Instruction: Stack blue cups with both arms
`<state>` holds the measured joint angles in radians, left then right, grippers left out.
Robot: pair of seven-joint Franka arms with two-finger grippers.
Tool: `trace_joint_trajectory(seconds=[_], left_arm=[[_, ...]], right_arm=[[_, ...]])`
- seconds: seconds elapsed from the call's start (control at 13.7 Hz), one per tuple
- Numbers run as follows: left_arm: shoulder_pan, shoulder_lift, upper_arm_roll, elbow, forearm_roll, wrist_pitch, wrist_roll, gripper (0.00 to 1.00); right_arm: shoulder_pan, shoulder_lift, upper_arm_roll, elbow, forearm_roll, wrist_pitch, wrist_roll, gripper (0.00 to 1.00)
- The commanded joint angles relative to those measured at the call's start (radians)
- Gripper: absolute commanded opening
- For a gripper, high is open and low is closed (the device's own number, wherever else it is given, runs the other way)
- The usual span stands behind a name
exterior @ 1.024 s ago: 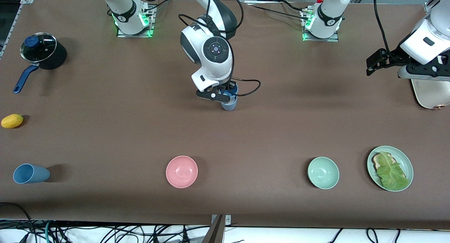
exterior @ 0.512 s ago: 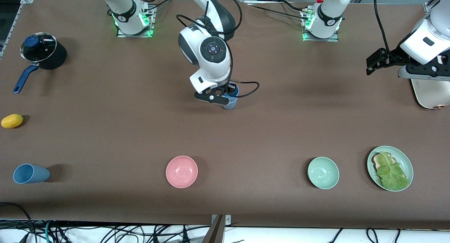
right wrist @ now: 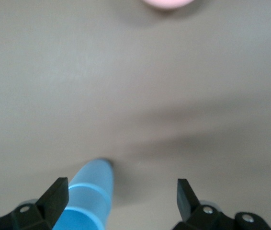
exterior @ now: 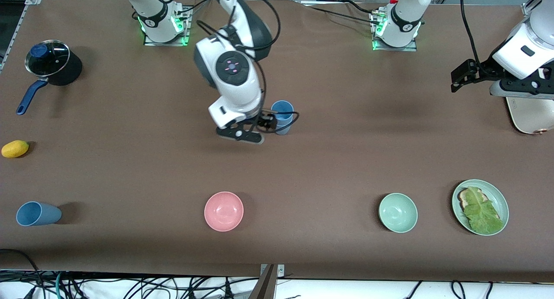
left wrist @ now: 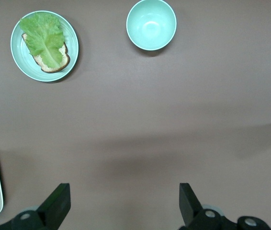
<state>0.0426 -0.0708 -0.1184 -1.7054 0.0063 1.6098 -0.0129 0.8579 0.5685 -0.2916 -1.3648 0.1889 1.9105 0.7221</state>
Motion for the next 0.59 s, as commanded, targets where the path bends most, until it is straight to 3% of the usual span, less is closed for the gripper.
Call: trace_joint_trajectory(seconds=[0.0, 0.37, 0.51], left_arm=[[0.003, 0.014, 0.002, 0.032, -0.011, -0.022, 0.022, 1.0], [0.003, 0.014, 0.002, 0.032, -0.011, -0.022, 0.022, 1.0], [0.003, 0.014, 0.002, 0.032, -0.011, -0.024, 0.022, 1.0]], right_arm=[[-0.008, -0.045, -0.085, -0.002, 0.0, -0.089, -0.149, 1.0], [-0.036, -0.124, -0.299, -0.002, 0.017, -0.276, -0.517, 1.0], [-0.087, -0.165, -0.346, -0.01, 0.07, -0.347, -0.654, 1.0]])
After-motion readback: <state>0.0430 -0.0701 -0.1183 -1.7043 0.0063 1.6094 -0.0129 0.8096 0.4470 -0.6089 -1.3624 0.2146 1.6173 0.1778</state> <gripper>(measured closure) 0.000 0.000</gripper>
